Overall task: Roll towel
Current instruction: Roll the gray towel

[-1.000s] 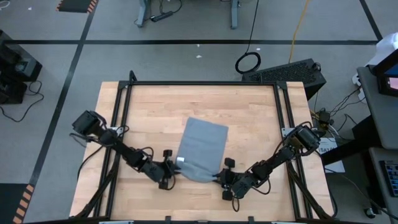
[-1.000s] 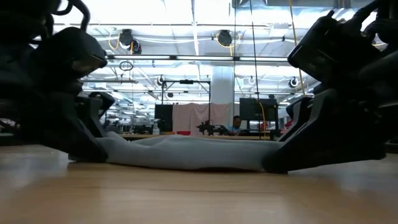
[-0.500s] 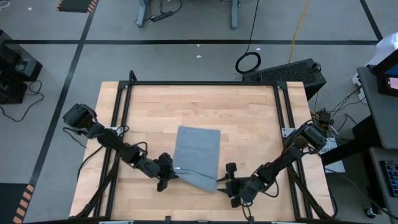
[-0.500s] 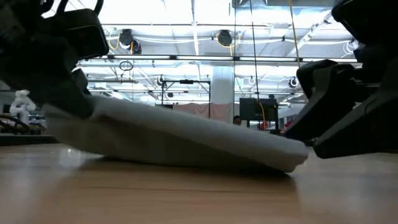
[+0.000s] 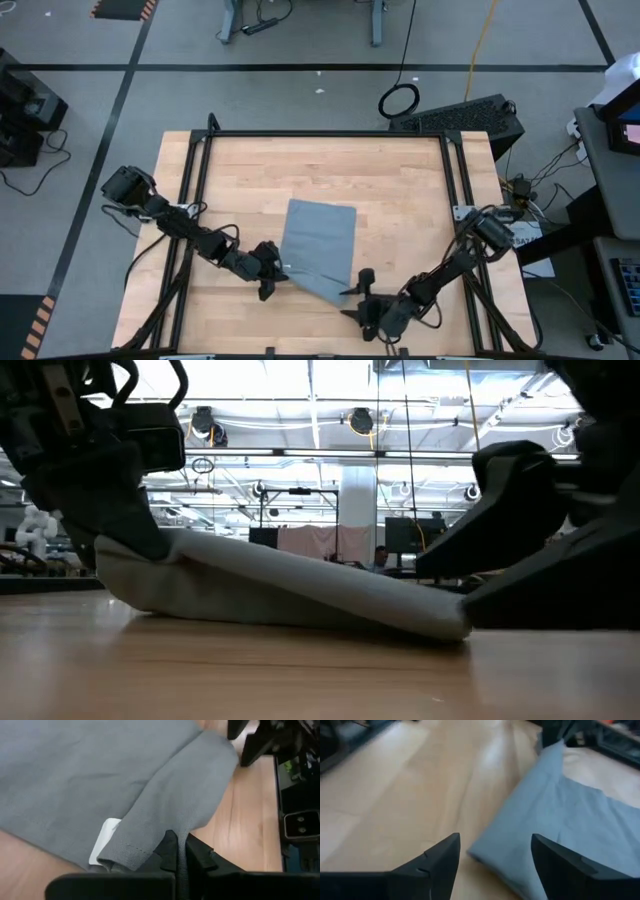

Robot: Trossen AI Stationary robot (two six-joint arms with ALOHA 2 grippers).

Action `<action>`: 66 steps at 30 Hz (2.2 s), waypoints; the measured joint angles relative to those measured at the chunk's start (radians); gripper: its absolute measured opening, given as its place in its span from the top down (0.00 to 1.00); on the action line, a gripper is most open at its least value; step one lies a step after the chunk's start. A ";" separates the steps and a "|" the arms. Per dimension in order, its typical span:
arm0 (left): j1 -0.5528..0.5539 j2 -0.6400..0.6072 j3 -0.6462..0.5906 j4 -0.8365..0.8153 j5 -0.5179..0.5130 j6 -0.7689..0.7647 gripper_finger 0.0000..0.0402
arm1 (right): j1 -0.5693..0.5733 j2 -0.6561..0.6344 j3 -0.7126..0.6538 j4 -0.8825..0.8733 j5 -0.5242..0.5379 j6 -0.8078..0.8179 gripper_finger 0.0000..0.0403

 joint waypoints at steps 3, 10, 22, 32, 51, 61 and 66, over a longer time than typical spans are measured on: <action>0.000 0.000 0.000 0.003 -0.009 -0.005 0.98 | -0.002 0.033 0.043 -0.029 0.030 0.000 0.42; 0.000 0.000 0.000 -0.001 -0.012 -0.013 0.97 | -0.002 0.042 0.076 -0.145 0.050 0.141 0.47; -0.040 0.000 0.000 0.048 0.087 -0.056 0.97 | -0.025 -0.020 0.075 -0.180 -0.131 0.294 0.97; -0.073 -0.001 -0.007 0.045 0.094 -0.003 0.96 | -0.062 -0.155 0.075 -0.377 -0.248 0.337 0.99; -0.057 0.000 -0.044 0.182 0.258 0.015 0.96 | -0.215 -0.145 0.069 -0.263 -0.769 0.371 0.99; -0.026 -0.001 -0.040 -0.034 0.244 -0.012 0.96 | -0.275 -0.148 0.000 -0.219 -0.790 0.454 0.99; 0.006 -0.001 -0.041 -0.043 0.245 -0.004 0.96 | -0.318 -0.143 -0.077 -0.139 -0.800 0.495 0.99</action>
